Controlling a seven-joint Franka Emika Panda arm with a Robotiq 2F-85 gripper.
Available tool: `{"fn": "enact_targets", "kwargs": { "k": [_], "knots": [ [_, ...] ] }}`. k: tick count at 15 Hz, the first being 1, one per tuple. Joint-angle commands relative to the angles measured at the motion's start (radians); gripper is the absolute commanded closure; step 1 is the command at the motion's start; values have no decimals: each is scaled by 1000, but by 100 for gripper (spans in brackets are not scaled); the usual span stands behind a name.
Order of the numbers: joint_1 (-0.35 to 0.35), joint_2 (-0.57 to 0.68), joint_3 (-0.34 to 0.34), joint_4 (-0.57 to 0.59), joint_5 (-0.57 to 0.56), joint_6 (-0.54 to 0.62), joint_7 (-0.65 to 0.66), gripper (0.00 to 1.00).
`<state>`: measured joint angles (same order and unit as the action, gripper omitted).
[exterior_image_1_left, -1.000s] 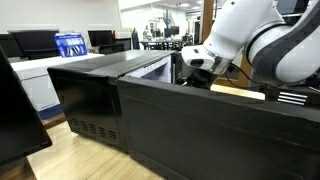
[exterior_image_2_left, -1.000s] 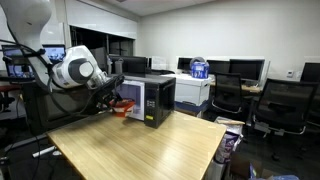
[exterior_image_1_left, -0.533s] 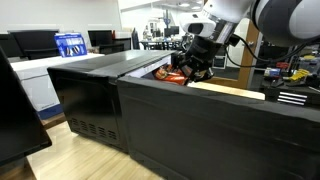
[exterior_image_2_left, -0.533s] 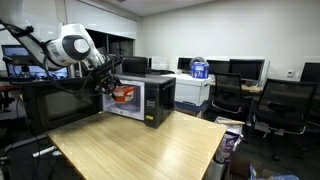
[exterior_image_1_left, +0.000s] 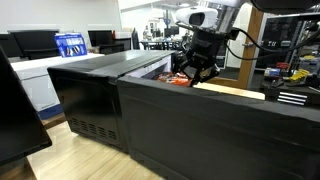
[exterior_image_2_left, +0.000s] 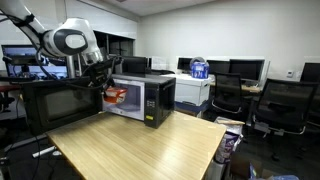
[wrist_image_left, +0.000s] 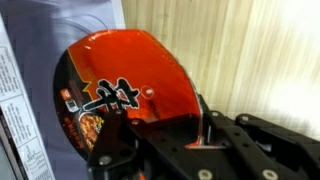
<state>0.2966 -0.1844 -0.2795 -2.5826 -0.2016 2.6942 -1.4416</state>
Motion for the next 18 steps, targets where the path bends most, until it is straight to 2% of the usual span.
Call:
{"fn": "enact_targets", "kwargs": {
  "k": [1,7,18],
  "knots": [
    [-90,31,70,56,72,-56,-105,97],
    [-179,127,130,129,94,-68,-155,97],
    [-261,257,251,230,127,-38,-196,97]
  ]
}}
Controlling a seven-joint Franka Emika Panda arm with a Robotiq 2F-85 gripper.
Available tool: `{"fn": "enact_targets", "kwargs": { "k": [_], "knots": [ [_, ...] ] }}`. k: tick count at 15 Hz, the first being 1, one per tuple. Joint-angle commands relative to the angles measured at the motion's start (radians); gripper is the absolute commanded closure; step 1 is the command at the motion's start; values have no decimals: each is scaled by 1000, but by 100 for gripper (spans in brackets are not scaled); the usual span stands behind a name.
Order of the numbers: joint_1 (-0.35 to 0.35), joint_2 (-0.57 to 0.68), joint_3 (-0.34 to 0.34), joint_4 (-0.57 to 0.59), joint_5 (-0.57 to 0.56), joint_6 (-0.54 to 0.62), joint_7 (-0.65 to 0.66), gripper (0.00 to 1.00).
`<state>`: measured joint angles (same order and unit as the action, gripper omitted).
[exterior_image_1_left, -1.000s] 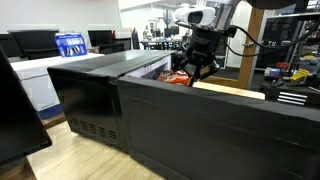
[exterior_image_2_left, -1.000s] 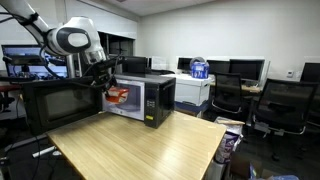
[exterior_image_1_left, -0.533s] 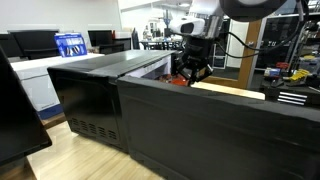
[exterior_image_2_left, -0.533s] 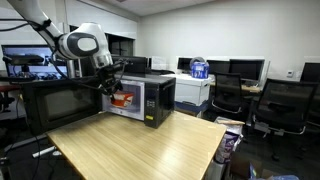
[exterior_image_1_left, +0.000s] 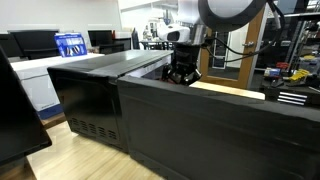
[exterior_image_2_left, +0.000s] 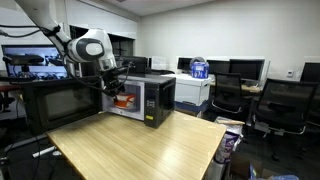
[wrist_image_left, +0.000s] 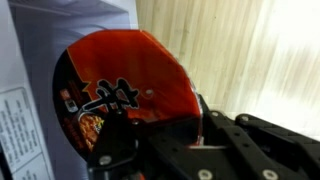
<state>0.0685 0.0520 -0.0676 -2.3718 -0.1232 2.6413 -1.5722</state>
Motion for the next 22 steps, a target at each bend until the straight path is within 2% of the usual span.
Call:
{"fn": "enact_targets", "kwargs": {
  "k": [1,3,4,6,15,17,20,22],
  "knots": [
    [-36,23,49,17,59,26,-76,97],
    [-44,26,66,12,89,43,-108,97],
    [-47,26,75,9,109,48,-128,72],
    [-52,24,86,2,133,63,-153,66],
    [-71,19,90,-16,103,164,-135,6],
    [-73,15,85,-24,79,155,-120,0],
    [-73,12,78,-24,41,131,-102,0],
    [-76,16,67,-21,-22,121,-82,0]
  ]
}}
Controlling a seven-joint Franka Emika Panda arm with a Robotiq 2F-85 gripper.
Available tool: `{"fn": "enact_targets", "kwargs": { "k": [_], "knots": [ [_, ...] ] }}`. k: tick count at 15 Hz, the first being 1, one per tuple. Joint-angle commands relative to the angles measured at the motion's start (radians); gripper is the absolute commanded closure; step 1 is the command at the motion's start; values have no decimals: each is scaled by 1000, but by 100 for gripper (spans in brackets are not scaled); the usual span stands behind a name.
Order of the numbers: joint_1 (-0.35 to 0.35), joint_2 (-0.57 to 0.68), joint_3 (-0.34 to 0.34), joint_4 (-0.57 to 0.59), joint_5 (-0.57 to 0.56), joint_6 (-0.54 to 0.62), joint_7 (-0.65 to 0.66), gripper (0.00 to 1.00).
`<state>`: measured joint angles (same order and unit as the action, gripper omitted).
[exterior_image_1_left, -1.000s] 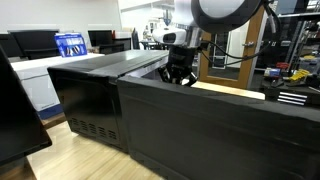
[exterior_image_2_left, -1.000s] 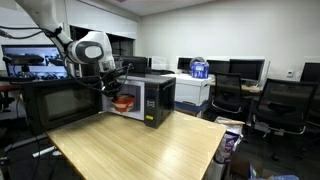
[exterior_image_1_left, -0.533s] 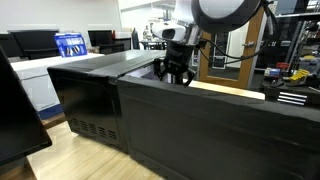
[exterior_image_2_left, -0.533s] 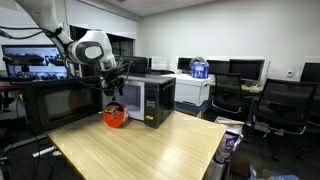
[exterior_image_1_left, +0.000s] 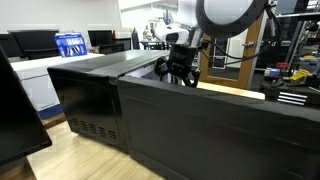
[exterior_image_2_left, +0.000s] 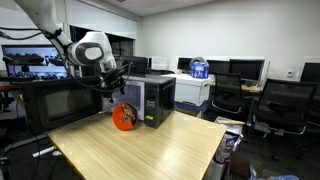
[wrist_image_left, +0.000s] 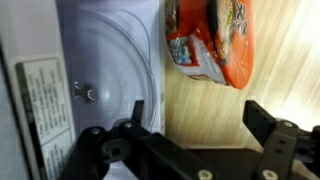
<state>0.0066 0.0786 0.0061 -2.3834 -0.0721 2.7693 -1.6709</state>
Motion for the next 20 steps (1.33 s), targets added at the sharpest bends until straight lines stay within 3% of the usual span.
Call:
{"fn": "enact_targets", "kwargs": {
  "k": [1,8,20],
  "knots": [
    [-16,-9,-15,-10,-118,-6,36,0],
    [-48,7,-70,-9,-332,-10,57,0],
    [-92,147,-69,-44,-300,382,105,0]
  ]
}}
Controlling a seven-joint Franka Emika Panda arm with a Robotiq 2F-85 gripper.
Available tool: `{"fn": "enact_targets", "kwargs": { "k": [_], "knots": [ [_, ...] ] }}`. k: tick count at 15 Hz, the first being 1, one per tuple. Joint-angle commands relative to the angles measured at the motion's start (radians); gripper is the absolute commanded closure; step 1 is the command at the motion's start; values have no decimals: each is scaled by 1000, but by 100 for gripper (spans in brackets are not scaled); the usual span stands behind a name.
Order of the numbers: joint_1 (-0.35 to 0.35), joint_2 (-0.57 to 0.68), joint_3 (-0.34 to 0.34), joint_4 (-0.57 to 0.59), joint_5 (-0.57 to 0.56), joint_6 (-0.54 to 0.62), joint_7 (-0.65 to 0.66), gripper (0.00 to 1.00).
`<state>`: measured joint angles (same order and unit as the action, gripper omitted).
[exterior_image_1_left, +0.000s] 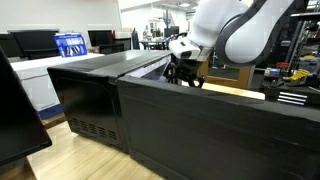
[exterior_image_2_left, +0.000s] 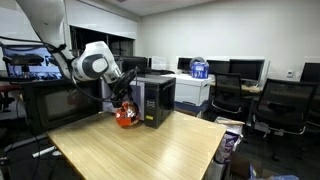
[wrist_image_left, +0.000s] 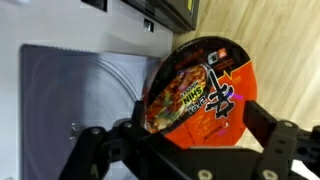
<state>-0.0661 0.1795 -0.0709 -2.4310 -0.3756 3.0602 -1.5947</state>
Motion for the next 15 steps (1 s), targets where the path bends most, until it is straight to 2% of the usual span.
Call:
{"fn": "enact_targets", "kwargs": {
  "k": [1,2,3,5,7,8,9,12,13,15],
  "knots": [
    [-21,72,2,13,-2,139,44,0],
    [-21,95,-4,22,-10,179,55,0],
    [16,126,-53,32,-9,260,69,0],
    [38,172,-88,49,11,352,51,0],
    [49,193,-102,60,21,302,38,0],
    [49,190,-101,66,19,226,45,25],
    [30,188,-86,73,-13,167,68,26],
    [-2,167,-34,104,-7,13,82,45],
    [-10,154,-14,111,33,-33,51,51],
    [-14,127,-2,142,18,-157,94,72]
  ]
}}
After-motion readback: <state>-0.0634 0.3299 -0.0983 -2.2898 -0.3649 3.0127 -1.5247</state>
